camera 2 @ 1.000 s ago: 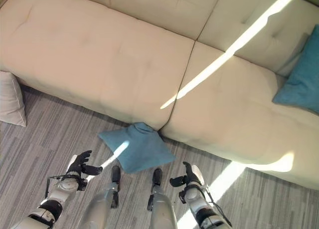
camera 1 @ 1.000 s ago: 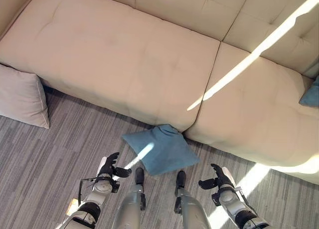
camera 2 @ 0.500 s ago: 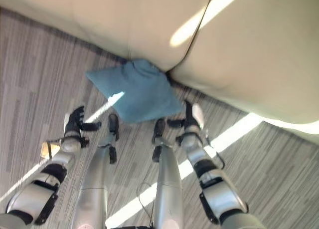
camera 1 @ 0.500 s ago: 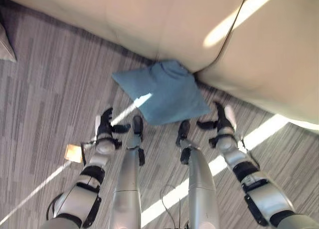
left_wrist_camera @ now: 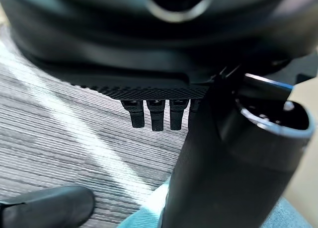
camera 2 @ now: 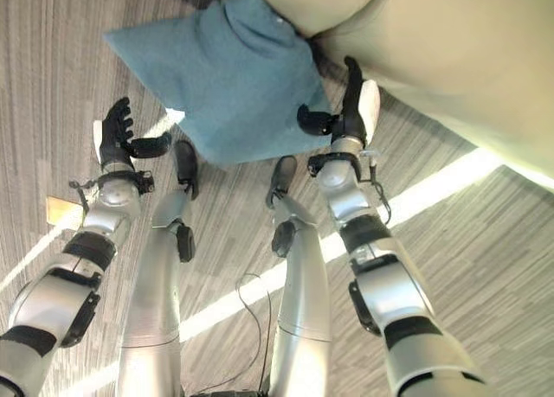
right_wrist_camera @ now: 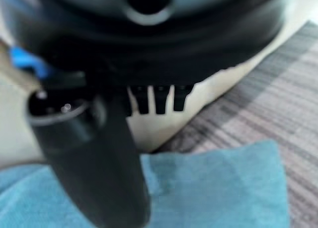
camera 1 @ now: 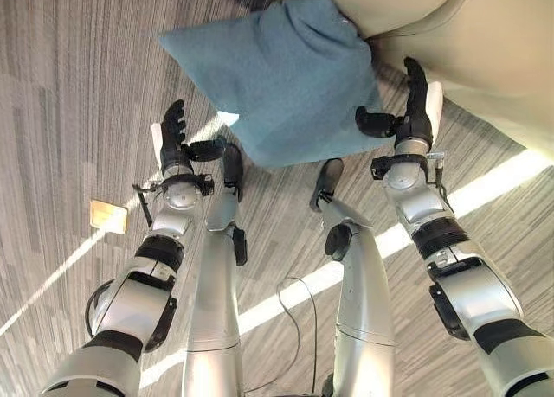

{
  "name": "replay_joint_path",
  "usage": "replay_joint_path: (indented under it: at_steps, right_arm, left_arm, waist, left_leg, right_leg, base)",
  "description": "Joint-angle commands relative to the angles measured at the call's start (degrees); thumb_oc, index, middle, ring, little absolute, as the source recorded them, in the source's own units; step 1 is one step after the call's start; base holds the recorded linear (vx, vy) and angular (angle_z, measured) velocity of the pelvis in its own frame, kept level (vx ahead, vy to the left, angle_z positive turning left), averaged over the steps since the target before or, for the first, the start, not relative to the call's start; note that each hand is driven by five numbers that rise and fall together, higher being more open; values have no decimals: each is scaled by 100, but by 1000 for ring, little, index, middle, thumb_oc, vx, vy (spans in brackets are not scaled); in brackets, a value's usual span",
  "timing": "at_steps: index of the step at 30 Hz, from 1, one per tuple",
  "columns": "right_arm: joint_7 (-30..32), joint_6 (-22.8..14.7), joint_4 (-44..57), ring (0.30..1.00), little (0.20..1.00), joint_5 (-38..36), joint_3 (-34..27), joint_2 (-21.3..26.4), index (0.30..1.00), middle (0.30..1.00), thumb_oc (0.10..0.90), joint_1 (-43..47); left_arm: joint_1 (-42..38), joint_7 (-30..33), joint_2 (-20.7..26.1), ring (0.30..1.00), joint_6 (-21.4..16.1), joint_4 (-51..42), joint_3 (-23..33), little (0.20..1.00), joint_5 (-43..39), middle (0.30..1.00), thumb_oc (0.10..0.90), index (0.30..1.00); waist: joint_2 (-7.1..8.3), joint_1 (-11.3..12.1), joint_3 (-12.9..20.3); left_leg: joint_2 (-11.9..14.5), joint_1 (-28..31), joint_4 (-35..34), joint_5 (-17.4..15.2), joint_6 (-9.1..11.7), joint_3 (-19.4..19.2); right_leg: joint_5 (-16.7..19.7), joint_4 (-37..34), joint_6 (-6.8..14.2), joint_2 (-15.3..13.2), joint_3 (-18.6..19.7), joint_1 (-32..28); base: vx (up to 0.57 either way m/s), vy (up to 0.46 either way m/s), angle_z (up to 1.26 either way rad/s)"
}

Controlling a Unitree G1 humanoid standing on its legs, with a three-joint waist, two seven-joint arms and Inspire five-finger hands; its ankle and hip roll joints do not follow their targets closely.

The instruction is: Pick up all the scattered cushions and arrange them neatly on the sofa.

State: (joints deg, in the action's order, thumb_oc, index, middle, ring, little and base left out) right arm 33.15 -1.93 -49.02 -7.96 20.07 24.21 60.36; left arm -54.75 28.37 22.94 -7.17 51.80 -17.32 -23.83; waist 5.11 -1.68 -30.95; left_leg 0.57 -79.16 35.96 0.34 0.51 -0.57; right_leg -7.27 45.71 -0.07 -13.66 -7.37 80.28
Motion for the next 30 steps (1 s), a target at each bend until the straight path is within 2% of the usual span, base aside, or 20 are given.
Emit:
replay_joint_path:
  at_steps: [1, 6, 13, 18, 19, 20, 21, 22, 23, 30]
  right_arm:
    - [244, -198, 278, 900, 900, -55, 338, 113, 900, 900, 800, -182]
    - [254, -178, 475, 900, 900, -25, 507, 16, 900, 900, 800, 41]
    - [160, -224, 1042, 900, 900, -74, 723, -186, 900, 900, 800, 426]
    - [126, -230, 1381, 900, 900, -104, 773, -335, 900, 900, 800, 554]
    - [97, -237, 1405, 858, 858, -118, 781, -357, 858, 858, 772, 574]
    - [64, -235, 1450, 451, 451, -87, 808, -384, 451, 451, 500, 590]
    - [62, -252, 1486, 300, 300, -82, 808, -392, 300, 300, 400, 592]
    - [62, -251, 1489, 300, 300, -81, 807, -390, 300, 300, 400, 588]
    - [68, -272, 1541, 300, 300, -75, 788, -397, 300, 300, 400, 593]
    - [70, -388, 1941, 300, 300, 59, 591, -392, 300, 300, 400, 355]
  left_arm:
    - [503, 433, -104, 900, -253, -222, 142, 900, -214, 900, 800, 900]
    - [444, 492, -226, 900, -210, -256, 87, 900, -261, 900, 800, 900]
    - [-136, 217, -187, 900, -50, 13, -239, 900, -575, 900, 800, 900]
    - [-617, 30, -531, 900, -262, -724, -596, 900, -1233, 900, 800, 900]
    - [-703, -30, -594, 900, -301, -843, -675, 900, -1349, 900, 800, 900]
    - [-787, -72, -676, 839, -367, -1041, -760, 839, -1481, 839, 759, 839]
    - [-806, -100, -734, 519, -394, -1116, -779, 519, -1553, 519, 546, 519]
    - [-804, -100, -735, 479, -395, -1118, -780, 479, -1556, 479, 519, 479]
    - [-823, -104, -802, 300, -436, -1210, -795, 300, -1630, 300, 400, 300]
    - [-625, -120, -918, 300, -629, -1804, -648, 300, -1899, 300, 400, 300]
  waist:
    - [-156, 11, 574]
    - [-132, 40, 594]
    - [-94, -43, 667]
    - [-134, -99, 697]
    - [-140, -112, 712]
    - [-146, -129, 742]
    - [-150, -141, 765]
    - [-150, -139, 769]
    - [-155, -147, 796]
    - [-199, -177, 982]
  left_leg:
    - [123, -47, 543, -1160, 84, 432]
    - [80, -198, 606, -1163, 70, 442]
    - [22, -588, 813, -1206, 40, 491]
    - [-42, -737, 761, -1172, 7, 491]
    - [-54, -750, 753, -1166, -1, 482]
    - [-57, -780, 757, -1157, -7, 475]
    - [-55, -791, 753, -1156, -10, 471]
    - [-55, -794, 754, -1156, -10, 470]
    - [-60, -805, 766, -1157, -10, 462]
    - [-40, -713, 703, -1136, -3, 409]
  right_leg:
    - [-227, -355, 494, -155, 559, -73]
    - [-248, -292, 487, -118, 598, 89]
    - [-281, -117, 459, -64, 693, 493]
    - [-258, -76, 506, -48, 760, 706]
    - [-258, -68, 510, -35, 759, 721]
    - [-256, -57, 517, -15, 766, 754]
    - [-253, -55, 518, -4, 771, 764]
    - [-253, -55, 518, -4, 773, 767]
    - [-246, -53, 521, 15, 777, 776]
    - [-178, -30, 540, 78, 799, 740]
  base:
    - [41, -29, 11]
    - [21, -17, 6]
    - [30, 3, -1]
    - [6, 0, 0]
    - [0, 0, 0]
    - [0, 0, 0]
    - [0, 0, 0]
    - [0, 0, 0]
    - [0, 0, 0]
    - [-5, 3, 0]
